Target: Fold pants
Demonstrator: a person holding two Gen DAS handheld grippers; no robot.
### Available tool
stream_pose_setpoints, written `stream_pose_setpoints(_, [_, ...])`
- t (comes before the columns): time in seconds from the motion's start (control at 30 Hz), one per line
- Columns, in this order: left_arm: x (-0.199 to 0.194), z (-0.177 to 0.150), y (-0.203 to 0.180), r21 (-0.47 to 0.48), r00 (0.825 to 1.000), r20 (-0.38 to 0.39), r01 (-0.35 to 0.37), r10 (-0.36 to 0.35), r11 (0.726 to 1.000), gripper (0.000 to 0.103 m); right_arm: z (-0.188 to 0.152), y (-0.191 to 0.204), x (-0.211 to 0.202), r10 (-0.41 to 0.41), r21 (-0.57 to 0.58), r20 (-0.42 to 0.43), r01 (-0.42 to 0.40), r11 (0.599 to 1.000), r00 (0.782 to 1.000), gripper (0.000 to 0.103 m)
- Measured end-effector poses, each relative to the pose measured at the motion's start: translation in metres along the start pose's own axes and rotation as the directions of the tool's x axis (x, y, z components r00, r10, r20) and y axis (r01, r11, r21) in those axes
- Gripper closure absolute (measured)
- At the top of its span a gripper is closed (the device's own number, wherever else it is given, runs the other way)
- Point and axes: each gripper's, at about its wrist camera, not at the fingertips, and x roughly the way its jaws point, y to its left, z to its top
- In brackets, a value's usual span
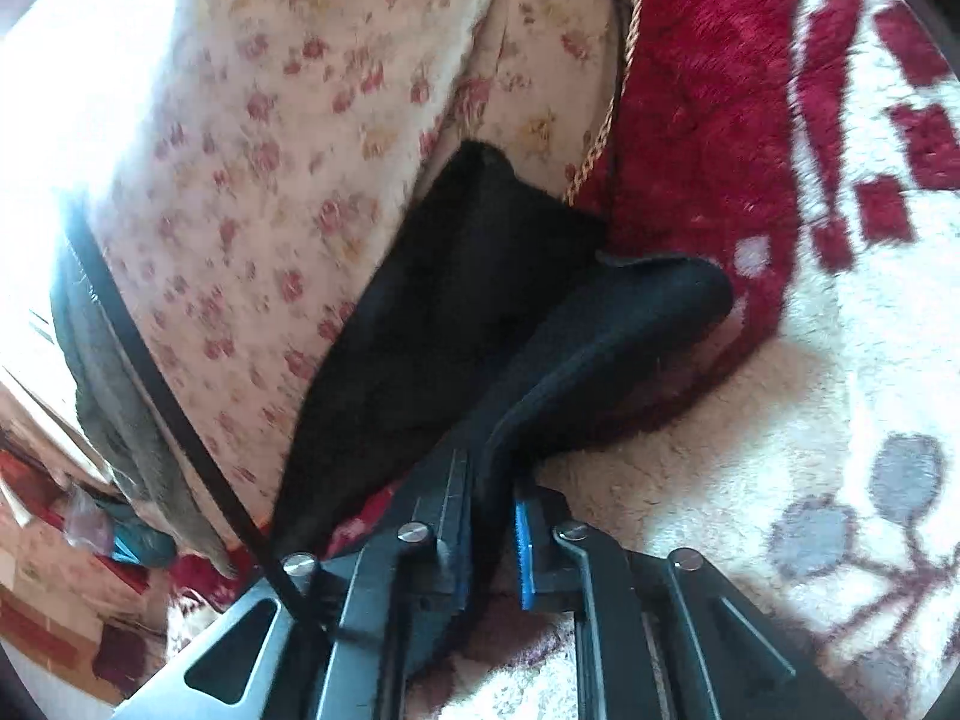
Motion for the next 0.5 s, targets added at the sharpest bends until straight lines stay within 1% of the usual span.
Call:
stream_pose_setpoints(0.17, [-0.014,0.002,0.004,0.013,0.999,0.017,0.039,-0.039,0.999,0.094,-0.004,0.013,-0.020,0.004,-0.065,0.021,-0.003,0.998,1.000,0.098])
stream_pose_setpoints(0.33, [-0.030,0.003,0.014,0.017,0.996,0.017,0.092,-0.092,0.996,0.095,-0.011,0.012,-0.050,0.040,-0.051,0.051,-0.037,0.998,0.998,0.098])
stream_pose_setpoints(0.43, [-0.036,0.003,0.022,0.010,0.993,0.006,0.116,-0.116,0.993,0.098,-0.019,0.010,-0.070,0.040,-0.058,0.059,-0.036,0.998,0.997,0.098])
stream_pose_setpoints(0.5, [-0.043,0.002,0.028,0.012,0.992,0.015,0.122,-0.123,0.992,0.098,-0.027,0.007,-0.084,0.042,-0.056,0.061,-0.039,0.998,0.997,0.098])
